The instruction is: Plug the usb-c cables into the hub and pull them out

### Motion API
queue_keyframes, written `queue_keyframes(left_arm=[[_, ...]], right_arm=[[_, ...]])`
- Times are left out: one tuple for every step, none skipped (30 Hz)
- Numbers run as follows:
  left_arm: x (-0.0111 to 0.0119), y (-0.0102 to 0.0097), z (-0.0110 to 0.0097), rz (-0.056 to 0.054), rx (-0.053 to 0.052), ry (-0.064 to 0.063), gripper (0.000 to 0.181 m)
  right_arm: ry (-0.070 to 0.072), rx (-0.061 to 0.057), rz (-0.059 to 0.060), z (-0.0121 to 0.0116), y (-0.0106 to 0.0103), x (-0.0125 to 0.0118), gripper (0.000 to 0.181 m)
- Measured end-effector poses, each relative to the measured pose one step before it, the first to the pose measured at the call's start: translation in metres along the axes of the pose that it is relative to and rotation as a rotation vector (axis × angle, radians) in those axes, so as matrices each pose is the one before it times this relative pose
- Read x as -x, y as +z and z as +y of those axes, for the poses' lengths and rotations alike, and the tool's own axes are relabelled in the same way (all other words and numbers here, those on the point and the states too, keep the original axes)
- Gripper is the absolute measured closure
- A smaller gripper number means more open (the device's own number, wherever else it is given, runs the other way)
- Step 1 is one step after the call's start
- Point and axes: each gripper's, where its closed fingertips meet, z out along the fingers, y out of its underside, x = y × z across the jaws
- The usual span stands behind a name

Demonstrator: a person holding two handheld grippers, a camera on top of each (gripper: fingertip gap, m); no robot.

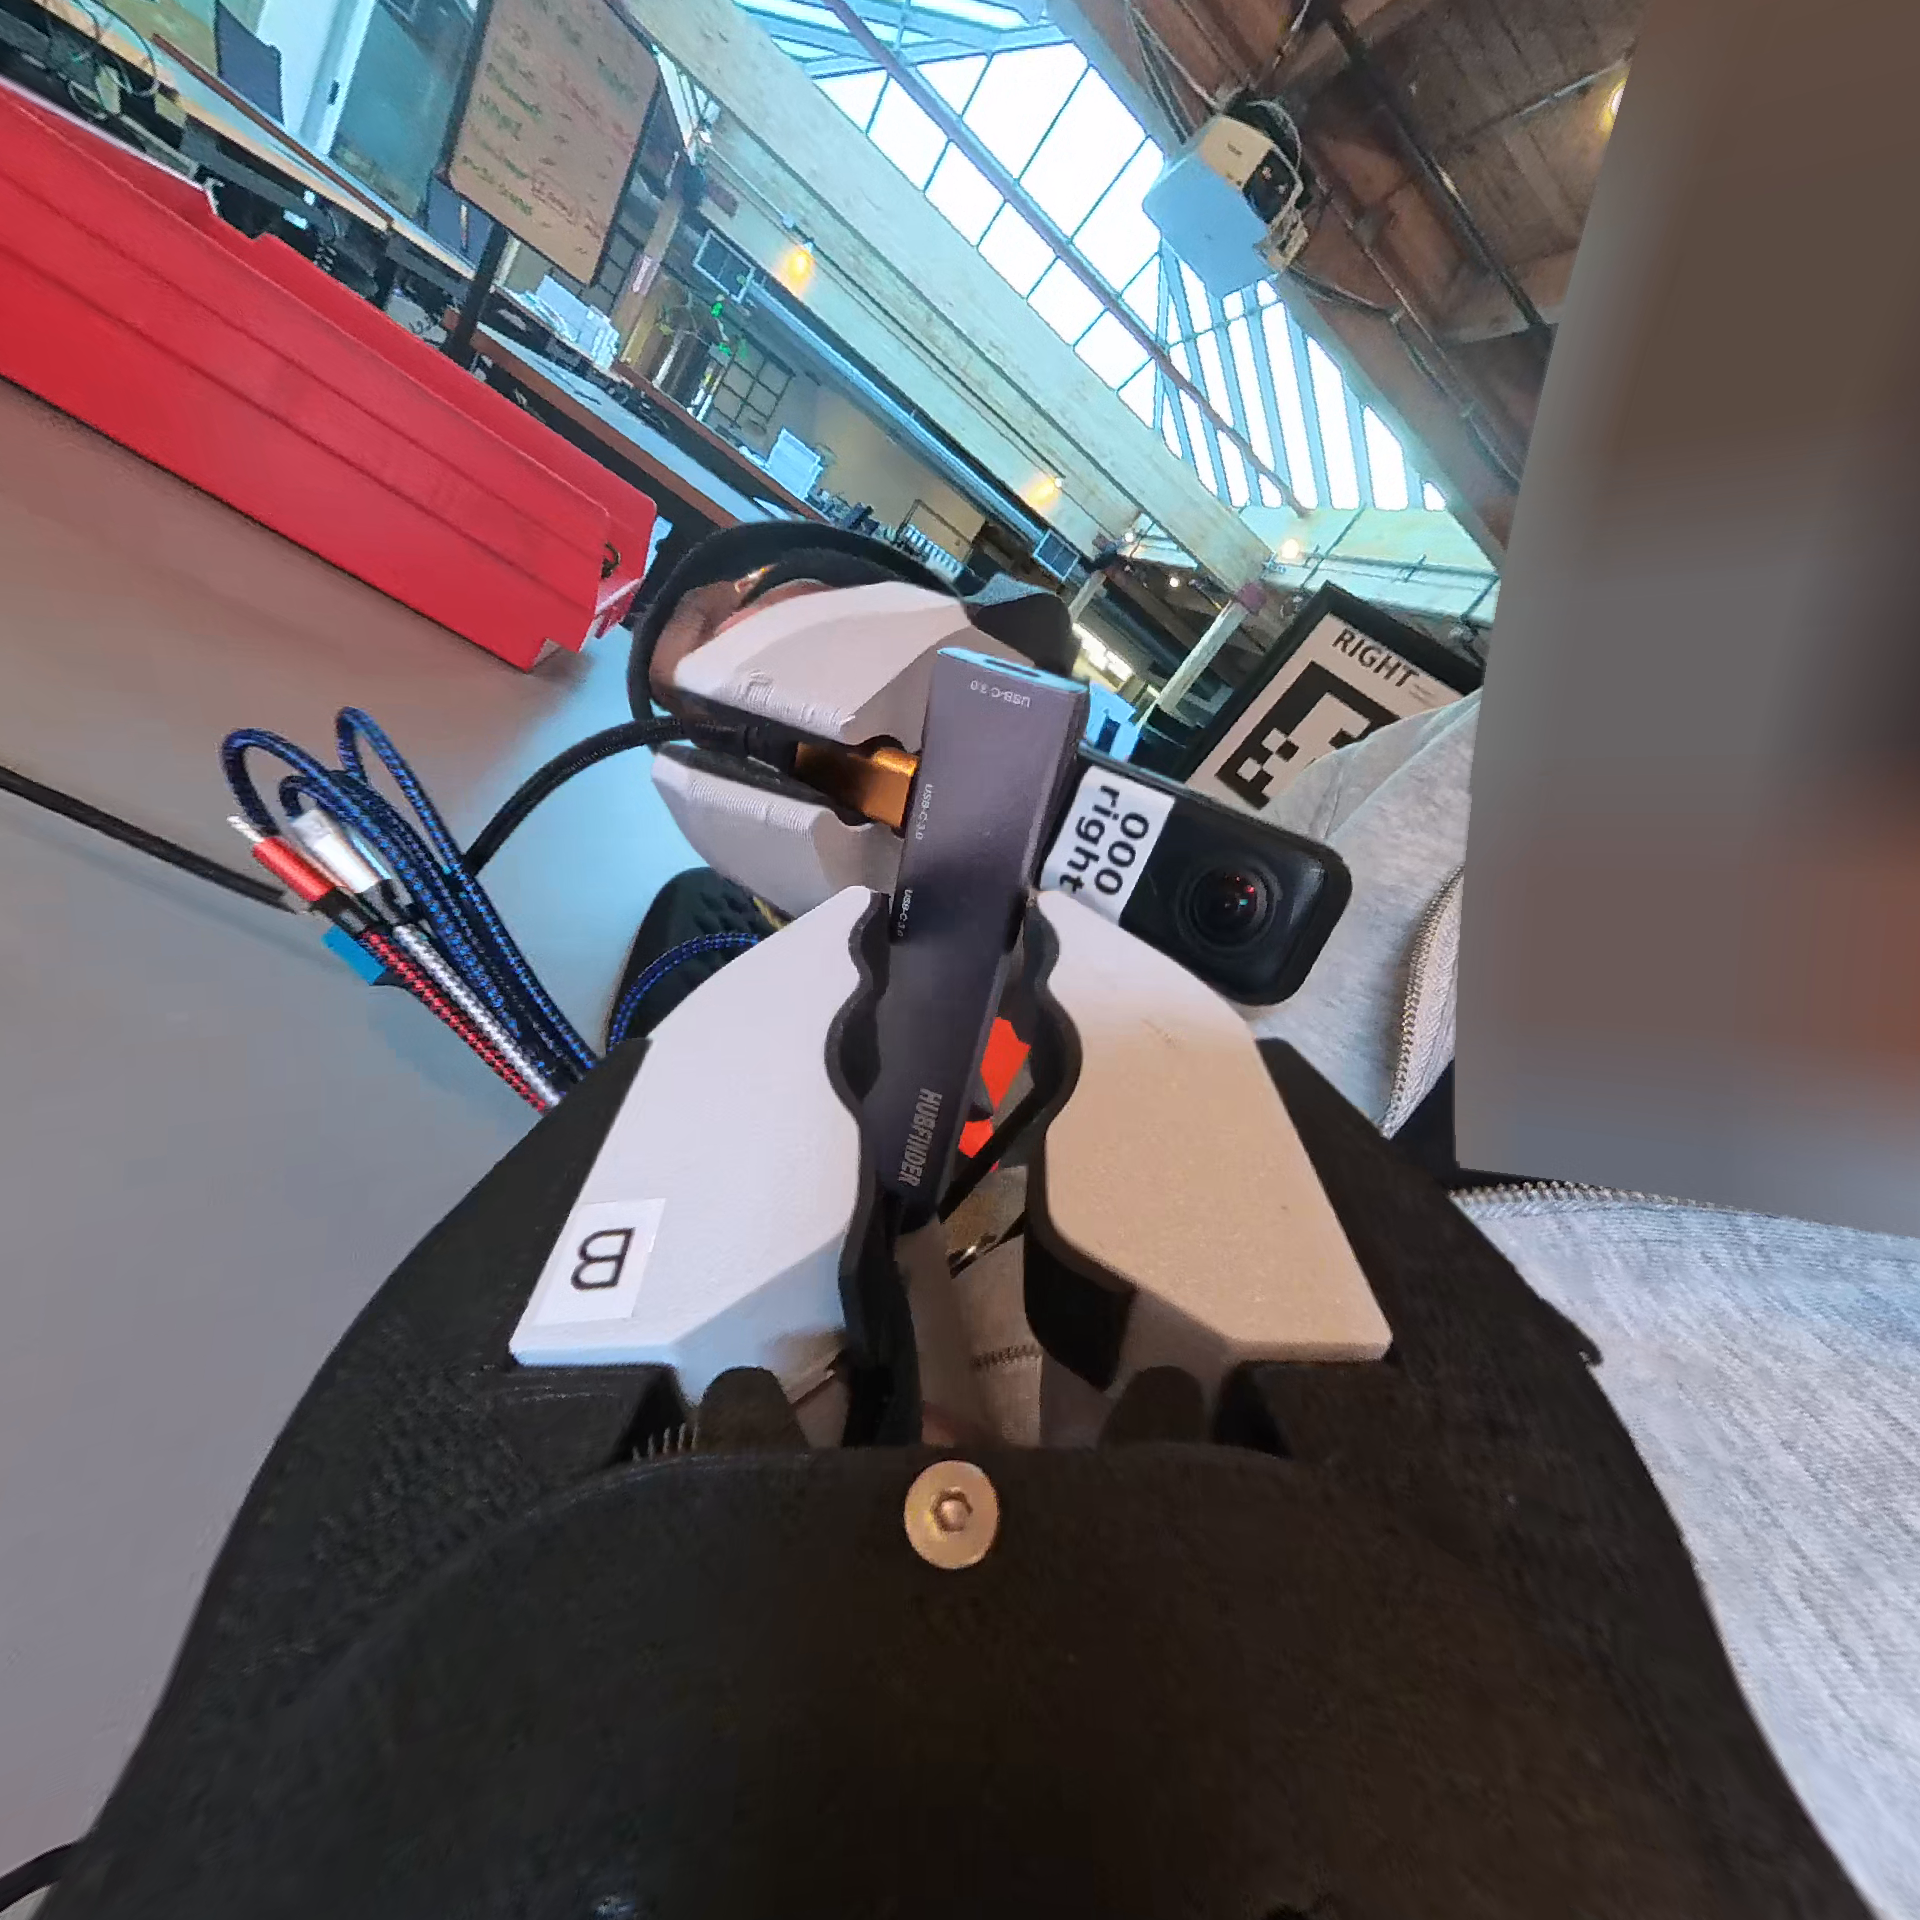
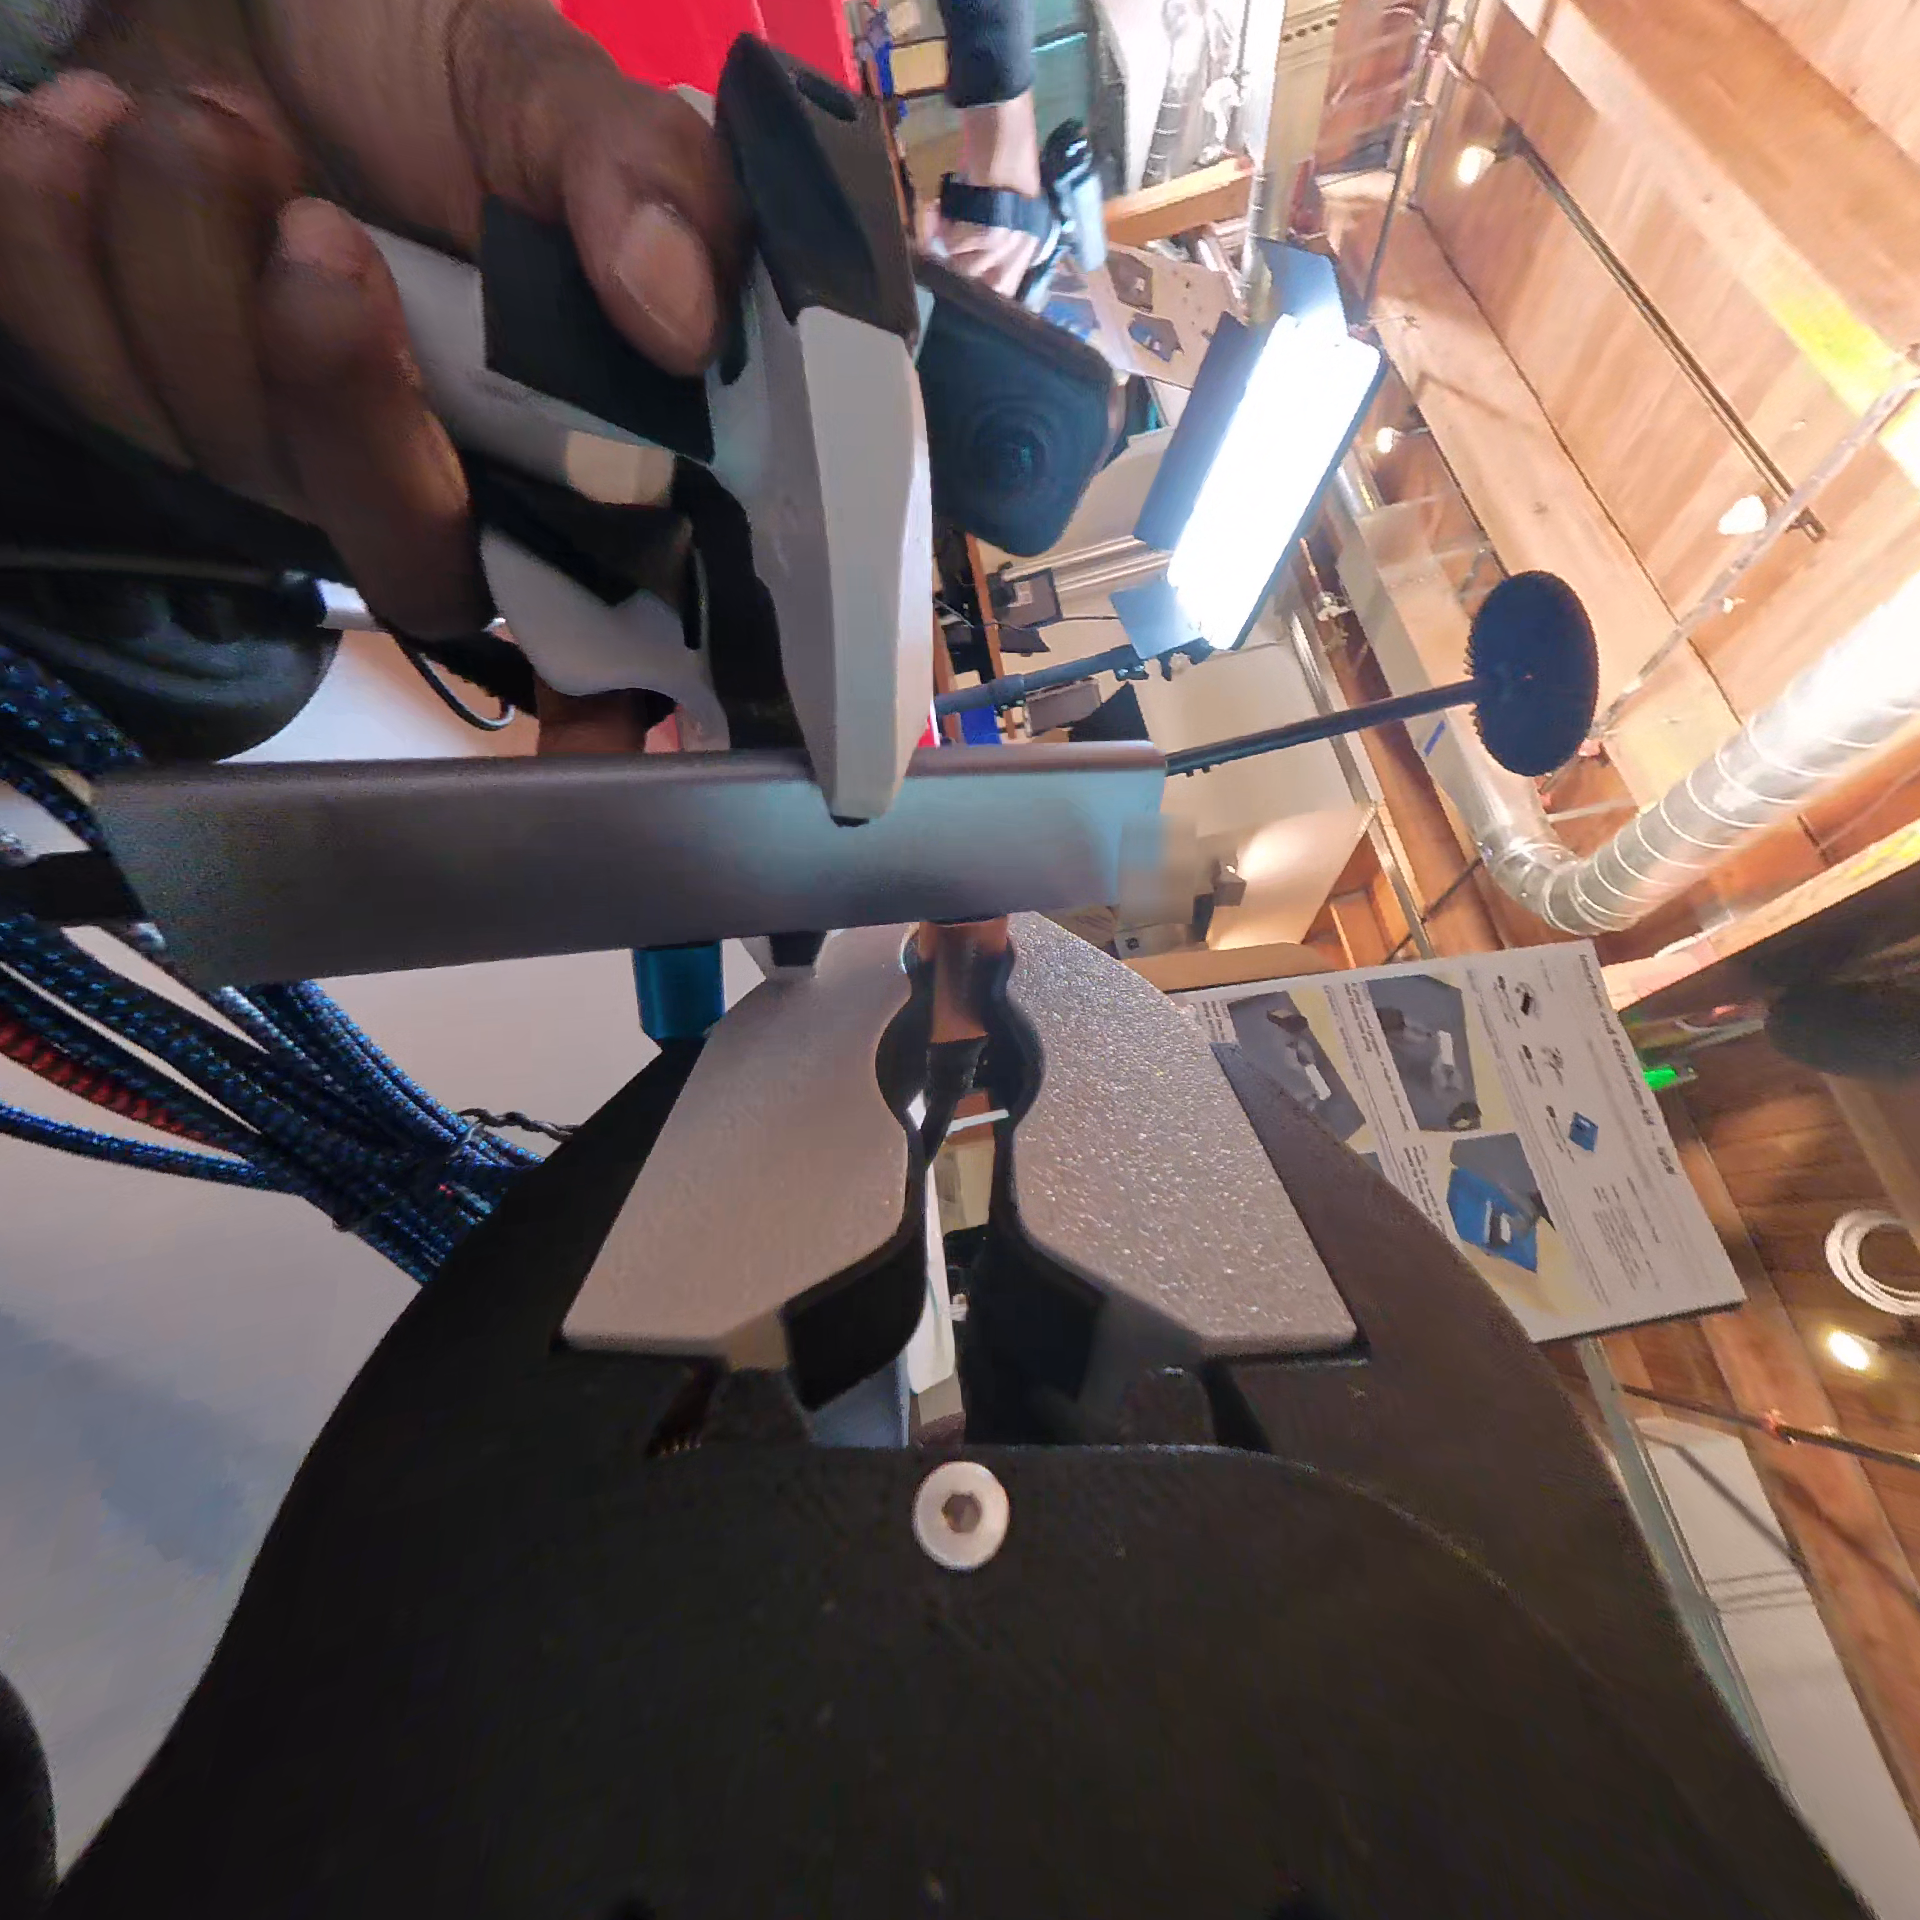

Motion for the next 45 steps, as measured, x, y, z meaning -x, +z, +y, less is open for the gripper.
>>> queue_keyframes(left_arm=[[-0.00177, -0.00029, -0.00205, 0.0137, -0.0233, -0.0262, 0.157], [-0.00093, 0.00021, -0.00299, 0.0176, -0.0379, -0.0417, 0.156], [-0.00038, -0.00002, -0.00182, 0.0125, -0.0296, -0.0228, 0.157], [-0.00014, 0.00005, 0.00042, -0.0006, -0.0053, 0.0077, 0.157], [-0.0002, 0.0004, 0.00145, -0.0118, 0.0124, 0.0283, 0.158], [0.00039, 0.00061, 0.00159, -0.0168, 0.01, 0.035, 0.159], [0.00122, 0.00061, 0.00105, -0.0192, 0.0005, 0.0186, 0.159], [0.00141, 0.0001, 0.0008, -0.0193, -0.0021, 0.0102, 0.159], [0.00027, -0.00052, 0.00077, -0.0062, 0.0019, 0.0044, 0.159], [-0.00046, -0.00049, 0.00036, -0.0013, 0.0005, 0.0039, 0.159], [0.00127, -0.00008, 0.0011, -0.0129, 0.0072, 0.003, 0.159], [0.00207, -0.00007, 0.00186, -0.0153, 0.0127, -0.0008, 0.16], [0.00176, 0.00015, 0.00183, -0.0142, 0.0113, 0.0022, 0.16], [0.00087, -0.00002, 0.0006, -0.0092, 0.0016, 0.0052, 0.16], [-0.00062, -0.00056, -0.0006, 0.0008, -0.0058, 0.0063, 0.16], [-0.00068, -0.00097, -0.00106, 0.002, -0.0105, 0.0039, 0.16], [0.00065, -0.00074, -0.0006, -0.0092, -0.0084, 0.0073, 0.16], [0.00189, -0.00033, 0.00024, -0.0203, -0.0013, 0.0122, 0.16], [0.00249, -0.00031, -0.0002, -0.0222, -0.0054, 0.0074, 0.16], [0.00155, -0.00082, -0.00104, -0.0143, -0.009, 0.0059, 0.16], [0.00166, -0.00101, -0.00145, -0.0185, -0.0128, 0.0113, 0.159], [0.00302, -0.001, -0.00101, -0.0296, -0.0081, 0.0163, 0.159], [0.00392, -0.00082, -0.00105, -0.0411, -0.0062, 0.0283, 0.159], [0.00167, -0.00097, -0.00153, -0.0189, -0.0131, 0.0129, 0.159], [0.00121, -0.00121, -0.00165, -0.0095, -0.0124, 0.0026, 0.159], [0.0016, -0.00057, -0.00057, -0.0186, -0.0051, 0.0139, 0.159], [0.0009, -0.00033, -0.00031, -0.0158, -0.0031, 0.017, 0.159], [0.00107, -0.00006, 0.00009, -0.028, -0.0005, 0.0385, 0.159], [0.00025, 0.00042, 0.00108, -0.018, 0.0088, 0.0335, 0.159], [0.00034, 0.00008, 0.00027, -0.0108, 0.0015, 0.0143, 0.159], [-0.00065, 0.00004, 0.00042, -0.002, 0.0019, 0.0095, 0.159], [-0.00023, -0.00015, 0.00027, -0.001, 0.0017, 0.0073, 0.159], [-0.00029, 0.00009, 0.00076, -0.018, 0.0087, 0.0457, 0.16], [0.00014, 0.00057, 0.0023, -0.011, 0.0203, 0.0308, 0.158], [-0.00049, 0.00015, 0.00017, 0.0143, 0.0005, -0.0147, 0.158], [-0.00283, -0.00063, -0.00144, 0.0372, -0.0084, -0.0227, 0.159], [-0.00383, -0.00159, -0.00169, 0.0419, -0.013, -0.0207, 0.159], [-0.00193, -0.0017, -0.00076, 0.0237, -0.0066, -0.0175, 0.16], [-0.00019, -0.00079, -0.0021, 0.0077, -0.0124, -0.0058, 0.159], [0.00294, -0.00096, -0.00184, -0.0137, -0.0127, -0.0079, 0.159], [0.00489, 0.00009, 0.00028, -0.0252, 0.0024, -0.0149, 0.158], [0.00383, 0.00091, 0.00112, -0.0267, 0.0082, 0.0049, 0.159], [0.00272, 0.00068, 0.00076, -0.0296, 0.0056, 0.0206, 0.16], [0.00193, 0.00011, 0.0003, -0.0118, 0.0005, -0.0048, 0.159], [0.00339, 0.00051, 0.00057, -0.0111, 0.0059, -0.0227, 0.159]], right_arm=[[0.0114, 0.0032, 0.0232, 0.00013, -0.00063, -0.00244, 0.176], [0.0257, 0.0066, 0.017, 0.00105, -0.0006, -0.00207, 0.176], [0.0312, 0.002, 0.0006, 0.00062, -0.00036, 0.00006, 0.176], [0.015, -0.0032, 0.0005, -0.00018, -0.00061, 0.00109, 0.176], [0.0021, -0.0065, 0.002, -0.00032, -0.00078, 0.00166, 0.176], [0.0035, -0.0053, -0.0018, 0.00023, -0.00052, 0.00192, 0.175], [0.0038, 0.0017, -0.0011, 0.00117, -0.00009, 0.00157, 0.175], [-0.0005, 0.0053, 0.0, 0.00115, 0.00026, 0.00133, 0.175], [-0.004, -0.0024, 0.0043, -0.00034, 0.00004, 0.00042, 0.175], [0.0022, -0.0065, -0.0007, -0.00005, 0.00037, 0.00104, 0.175], [0.0104, -0.0069, -0.0083, 0.00113, 0.00049, 0.00239, 0.175], [0.0121, -0.007, -0.0072, 0.00166, 0.00046, 0.00322, 0.175], [0.0074, -0.001, -0.0054, 0.00157, 0.00015, 0.00243, 0.175], [0.0067, 0.0057, -0.0049, 0.00056, 0.00005, 0.00077, 0.175], [0.0112, 0.0097, -0.007, -0.00002, 0.00052, 0.00011, 0.175], [0.0141, 0.0093, -0.0047, 0.00006, 0.00086, 0.00008, 0.175], [0.0233, 0.0033, -0.0042, 0.00105, 0.00102, 0.00122, 0.175], [0.0226, 0.0015, -0.0034, 0.00193, 0.00111, 0.00153, 0.175], [0.0223, 0.0074, -0.0096, 0.00217, 0.00149, 0.0013, 0.175], [0.0264, 0.007, -0.0136, 0.00152, 0.00187, 0.00099, 0.175], [0.0175, 0.0116, -0.0091, 0.00165, 0.00224, 0.00051, 0.175], [0.023, 0.0205, -0.0153, 0.00295, 0.00291, 0.00127, 0.175], [0.0304, 0.0194, -0.0137, 0.00268, 0.00289, 0.00105, 0.175], [0.027, 0.0092, -0.0088, 0.00051, 0.002, 0.0003, 0.175], [0.016, 0.015, -0.0054, 0.0011, 0.00183, 0.0003, 0.175], [0.0219, 0.0061, -0.0043, 0.00065, 0.00133, 0.00066, 0.175], [0.0427, 0.0043, -0.0116, 0.00099, 0.00109, 0.00141, 0.175], [0.053, 0.0037, -0.0199, -0.00012, 0.00073, 0.00157, 0.175], [0.021, 0.0108, -0.0132, 0.00083, 0.00037, 0.00081, 0.175], [0.0111, 0.0016, -0.0028, 0.00025, 0.00007, 0.00039, 0.175], [0.0108, -0.0014, -0.0008, -0.00026, -0.00056, 0.00052, 0.175], [0.0378, 0.0075, -0.0176, 0.00064, -0.0002, 0.00194, 0.175], [0.0404, 0.0064, -0.0273, 0.00101, -0.00035, 0.00288, 0.175], [0.0142, 0.0118, -0.0179, 0.00207, -0.00052, 0.00199, 0.174], [-0.02, -0.0052, 0.0074, -0.00104, -0.00121, -0.00068, 0.174], [-0.1268, -0.0108, 0.0705, -0.00428, -0.00268, -0.00586, 0.175], [-0.1659, -0.0094, 0.0738, -0.00479, -0.00252, -0.00574, 0.175], [-0.0225, -0.0176, 0.0034, -0.00275, -0.0003, -0.00139, 0.175], [0.1053, -0.0128, -0.0475, 0.00008, 0.00168, 0.00258, 0.175], [0.1124, 0.0123, -0.0568, 0.00336, 0.00308, 0.00409, 0.175], [0.0181, 0.0267, -0.0089, 0.00466, 0.00288, 0.00046, 0.175], [-0.0247, 0.0233, 0.0211, 0.00346, 0.00225, -0.00154, 0.175], [-0.0235, 0.0176, 0.0177, 0.00216, 0.00136, -0.00133, 0.175], [-0.0113, 0.0135, 0.0096, 0.00235, 0.00147, -0.0005, 0.174], [-0.0139, 0.0187, 0.013, 0.00366, 0.00197, -0.00071, 0.174]])
